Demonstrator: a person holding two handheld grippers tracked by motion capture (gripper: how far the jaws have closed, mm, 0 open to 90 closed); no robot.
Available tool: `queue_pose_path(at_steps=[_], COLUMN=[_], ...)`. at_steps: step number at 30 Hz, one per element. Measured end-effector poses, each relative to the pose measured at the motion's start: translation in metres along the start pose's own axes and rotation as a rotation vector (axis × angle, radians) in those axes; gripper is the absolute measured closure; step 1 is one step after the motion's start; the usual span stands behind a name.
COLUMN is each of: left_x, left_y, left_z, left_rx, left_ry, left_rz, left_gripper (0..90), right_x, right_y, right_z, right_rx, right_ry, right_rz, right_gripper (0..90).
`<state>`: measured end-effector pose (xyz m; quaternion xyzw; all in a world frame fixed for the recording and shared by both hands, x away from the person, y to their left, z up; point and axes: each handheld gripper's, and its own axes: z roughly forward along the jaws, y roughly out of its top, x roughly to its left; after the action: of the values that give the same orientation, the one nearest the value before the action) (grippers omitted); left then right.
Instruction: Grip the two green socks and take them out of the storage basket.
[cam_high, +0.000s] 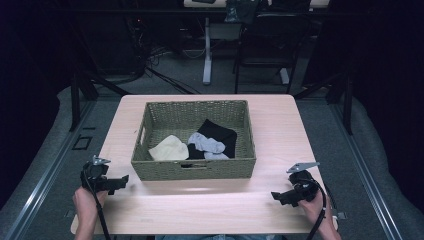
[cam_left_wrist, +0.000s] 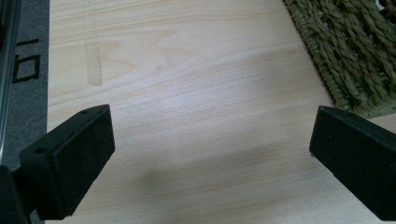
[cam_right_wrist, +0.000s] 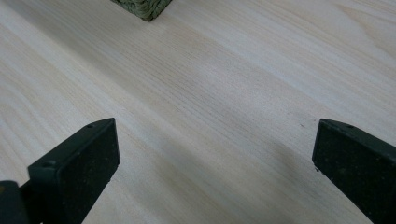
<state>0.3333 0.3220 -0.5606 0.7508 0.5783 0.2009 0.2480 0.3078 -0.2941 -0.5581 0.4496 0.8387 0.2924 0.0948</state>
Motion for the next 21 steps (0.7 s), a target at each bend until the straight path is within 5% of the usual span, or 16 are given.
queue_pose_path(at_steps=[21], left_x=[-0.0021], left_y=[0.0043], left_z=[-0.0032], left_rx=[-0.003], left_ry=[-0.02], left_rz=[0.018], left_gripper=[0.3], right_x=[0.0003], right_y=[-0.0004], right_z=[-0.0001], right_rx=[0.004], right_ry=[0.0], right_rz=[0.004], right_gripper=[0.0])
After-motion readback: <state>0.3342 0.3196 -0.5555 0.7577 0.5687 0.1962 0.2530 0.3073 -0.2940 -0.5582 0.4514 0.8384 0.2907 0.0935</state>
